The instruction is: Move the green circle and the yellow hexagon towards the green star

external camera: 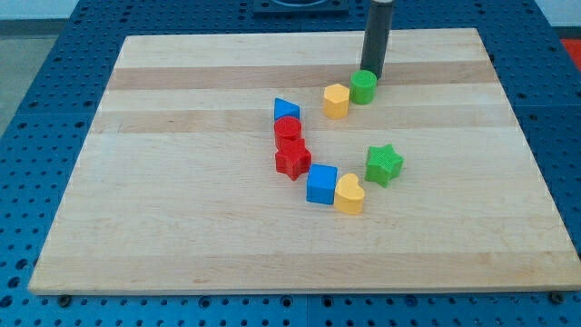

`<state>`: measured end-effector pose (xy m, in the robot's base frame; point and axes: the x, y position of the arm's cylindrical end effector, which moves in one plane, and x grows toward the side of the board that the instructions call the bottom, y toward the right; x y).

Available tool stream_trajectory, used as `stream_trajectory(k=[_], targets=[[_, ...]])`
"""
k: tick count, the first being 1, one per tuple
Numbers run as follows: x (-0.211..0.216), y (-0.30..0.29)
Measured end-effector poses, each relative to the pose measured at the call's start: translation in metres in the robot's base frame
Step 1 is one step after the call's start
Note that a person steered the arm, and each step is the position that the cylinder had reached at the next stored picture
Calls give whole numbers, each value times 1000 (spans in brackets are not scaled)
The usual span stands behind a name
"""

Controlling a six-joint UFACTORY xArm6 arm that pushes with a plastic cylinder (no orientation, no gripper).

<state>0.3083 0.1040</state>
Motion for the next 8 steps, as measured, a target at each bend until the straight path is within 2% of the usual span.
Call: stream_trajectory(k=[1,2,3,4,6,8], targets=[[27,0],[37,0],[-31,2],[-28,-13],[3,-42],[-14,-74]])
